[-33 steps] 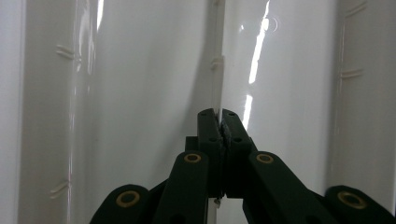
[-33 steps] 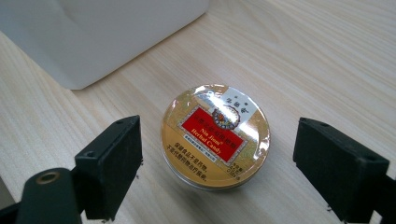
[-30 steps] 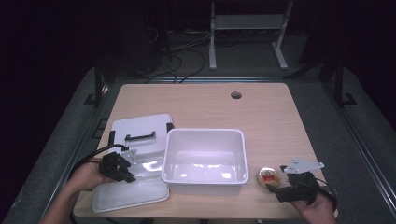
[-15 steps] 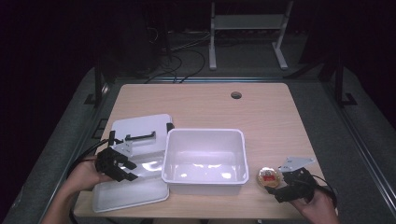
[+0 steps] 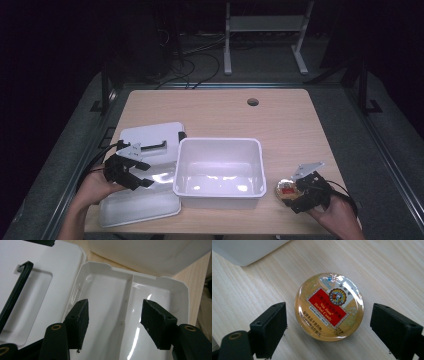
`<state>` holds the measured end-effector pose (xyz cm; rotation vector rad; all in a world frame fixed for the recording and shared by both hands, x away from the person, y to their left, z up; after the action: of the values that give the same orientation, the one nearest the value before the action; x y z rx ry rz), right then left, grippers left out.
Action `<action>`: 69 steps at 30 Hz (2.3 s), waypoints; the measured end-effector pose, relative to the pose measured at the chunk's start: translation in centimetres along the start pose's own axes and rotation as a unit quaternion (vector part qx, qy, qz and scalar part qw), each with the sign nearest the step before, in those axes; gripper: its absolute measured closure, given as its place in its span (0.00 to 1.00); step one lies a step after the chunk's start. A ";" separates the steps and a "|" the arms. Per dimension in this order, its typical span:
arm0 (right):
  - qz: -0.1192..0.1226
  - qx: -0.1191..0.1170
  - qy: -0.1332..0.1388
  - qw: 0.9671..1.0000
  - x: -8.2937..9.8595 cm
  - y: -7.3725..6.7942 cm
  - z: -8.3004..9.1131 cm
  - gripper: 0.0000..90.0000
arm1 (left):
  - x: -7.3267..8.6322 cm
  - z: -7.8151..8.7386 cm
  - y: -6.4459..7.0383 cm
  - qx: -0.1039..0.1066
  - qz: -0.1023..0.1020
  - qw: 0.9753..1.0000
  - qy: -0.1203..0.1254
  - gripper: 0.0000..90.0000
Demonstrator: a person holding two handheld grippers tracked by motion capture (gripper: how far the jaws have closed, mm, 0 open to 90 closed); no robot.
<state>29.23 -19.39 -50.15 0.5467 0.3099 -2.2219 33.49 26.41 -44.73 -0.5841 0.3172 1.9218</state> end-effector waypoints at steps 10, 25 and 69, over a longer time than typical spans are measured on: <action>0.012 -0.006 -0.047 0.999 -0.6 0.4 -0.9 0.15 | -0.6 -0.6 0.2 -0.014 0.008 1.000 0.009 0.37; 0.020 -0.014 -0.084 0.996 -0.6 0.5 -2.5 0.17 | -0.2 -1.2 0.4 -0.020 0.016 1.000 0.008 0.31; 0.148 -0.046 -0.165 0.974 -3.7 1.9 2.2 0.22 | 0.4 -1.3 0.3 -0.006 0.046 0.999 0.023 0.19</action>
<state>32.19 -19.02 -46.54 0.1545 0.1457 -1.9539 33.45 25.98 -46.07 -0.6329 0.3680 2.0028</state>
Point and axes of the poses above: each handheld gripper's, and its own axes: z roughly backward along the jaws, x roughly out of its underside, y roughly to its right, the point moved 8 cm from there along -z, roughly forward along the jaws, and after that the axes turned 5 degrees about -x, right-handed, at the moved point
